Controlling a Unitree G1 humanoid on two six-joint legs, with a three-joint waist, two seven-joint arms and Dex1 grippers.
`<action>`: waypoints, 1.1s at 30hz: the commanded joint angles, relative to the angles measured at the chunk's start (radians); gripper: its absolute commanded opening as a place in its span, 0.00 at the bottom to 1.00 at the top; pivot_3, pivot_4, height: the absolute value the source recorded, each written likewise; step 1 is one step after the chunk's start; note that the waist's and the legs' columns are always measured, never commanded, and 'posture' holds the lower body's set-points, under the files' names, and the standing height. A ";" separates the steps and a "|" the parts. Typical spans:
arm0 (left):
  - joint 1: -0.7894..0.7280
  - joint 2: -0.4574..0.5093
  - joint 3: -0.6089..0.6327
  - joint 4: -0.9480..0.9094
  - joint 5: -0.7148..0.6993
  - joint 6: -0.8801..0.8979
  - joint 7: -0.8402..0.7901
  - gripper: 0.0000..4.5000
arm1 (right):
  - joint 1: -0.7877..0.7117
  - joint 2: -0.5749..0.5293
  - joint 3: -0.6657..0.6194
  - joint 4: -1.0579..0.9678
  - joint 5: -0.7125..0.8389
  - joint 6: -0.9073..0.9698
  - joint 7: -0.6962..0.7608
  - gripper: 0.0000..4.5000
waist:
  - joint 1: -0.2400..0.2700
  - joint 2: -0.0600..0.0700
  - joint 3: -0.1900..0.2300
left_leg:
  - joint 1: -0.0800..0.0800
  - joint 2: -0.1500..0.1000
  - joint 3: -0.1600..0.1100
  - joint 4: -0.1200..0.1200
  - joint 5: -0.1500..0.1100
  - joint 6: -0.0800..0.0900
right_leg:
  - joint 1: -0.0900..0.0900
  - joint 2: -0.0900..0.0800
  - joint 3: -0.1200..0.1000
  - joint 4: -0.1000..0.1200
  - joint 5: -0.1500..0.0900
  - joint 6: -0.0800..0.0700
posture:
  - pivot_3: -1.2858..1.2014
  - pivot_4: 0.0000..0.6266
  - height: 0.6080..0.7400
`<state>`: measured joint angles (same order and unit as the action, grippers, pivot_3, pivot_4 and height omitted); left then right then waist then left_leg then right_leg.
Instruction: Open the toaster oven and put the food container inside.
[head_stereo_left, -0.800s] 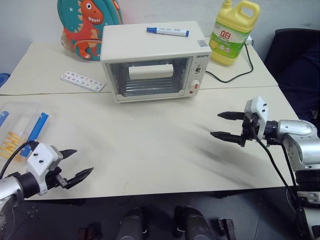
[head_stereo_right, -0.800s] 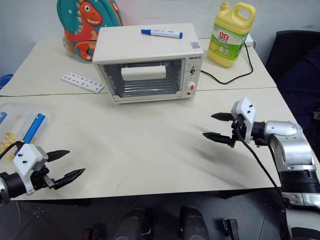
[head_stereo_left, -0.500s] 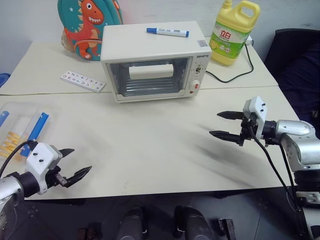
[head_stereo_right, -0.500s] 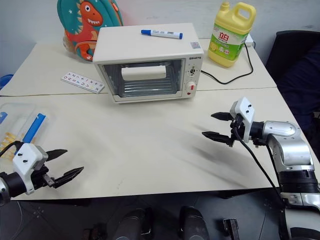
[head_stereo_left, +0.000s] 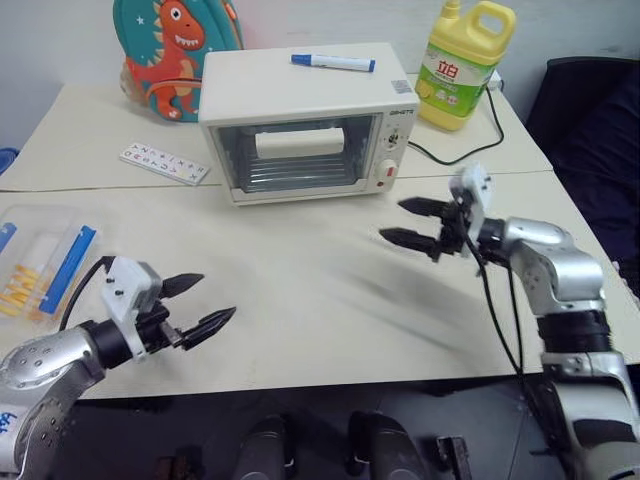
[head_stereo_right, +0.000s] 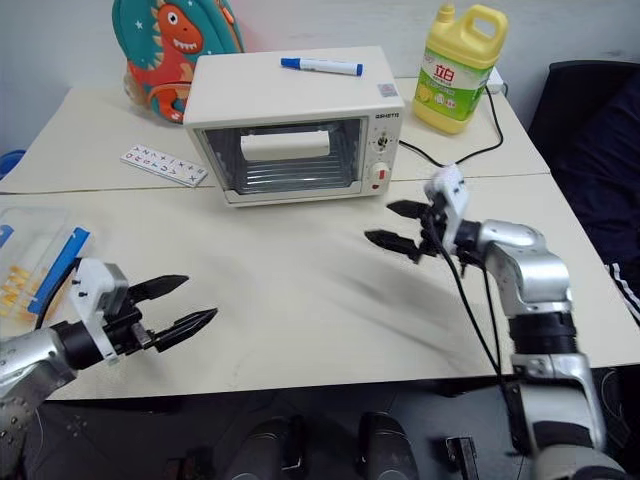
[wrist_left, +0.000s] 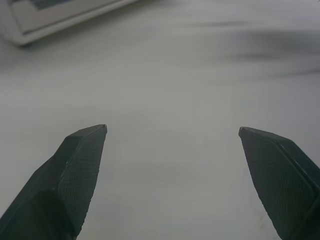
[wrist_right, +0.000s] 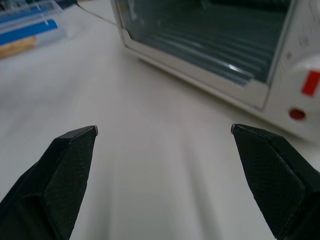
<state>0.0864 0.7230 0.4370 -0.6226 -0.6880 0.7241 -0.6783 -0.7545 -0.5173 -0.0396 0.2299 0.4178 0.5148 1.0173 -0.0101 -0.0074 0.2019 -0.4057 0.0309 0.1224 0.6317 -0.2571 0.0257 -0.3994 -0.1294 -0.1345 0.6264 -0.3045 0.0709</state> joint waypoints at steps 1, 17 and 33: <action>-0.097 0.030 -0.008 -0.046 -0.099 0.044 0.013 1.00 | -0.117 0.079 0.023 0.132 -0.037 -0.085 -0.036 1.00 | -0.002 0.000 0.000 | 0.000 0.000 0.000 0.000 0.001 -0.001 | 0.000 0.000 0.000 0.000 0.000 0.000 | 0.52 0.24 1.00; -0.183 0.048 -0.057 -0.088 -0.160 0.074 0.098 1.00 | -0.383 0.227 0.027 0.474 -0.097 -0.301 0.051 1.00 | -0.020 0.000 0.000 | -0.001 0.000 0.001 0.000 0.002 -0.001 | 0.000 0.002 0.002 0.002 0.001 0.002 | 0.52 0.24 1.00; -0.366 0.055 -0.071 0.114 -0.060 0.004 0.146 0.92 | -0.101 0.211 0.134 0.068 -0.051 -0.186 0.229 1.00 | -0.025 0.000 0.000 | 0.000 0.001 0.002 -0.001 0.003 -0.001 | 0.000 0.004 0.003 0.002 0.001 0.002 | 0.52 0.24 1.00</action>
<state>-0.2544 0.7663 0.3524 -0.5243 -0.7668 0.7575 -0.5351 -0.8519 -0.3139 0.0719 0.3728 0.3413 0.3197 1.2133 -0.0355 -0.0076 0.2019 -0.4059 0.0314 0.1244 0.6308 -0.2544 0.0243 -0.3995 -0.1255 -0.1318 0.6286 -0.3038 0.0726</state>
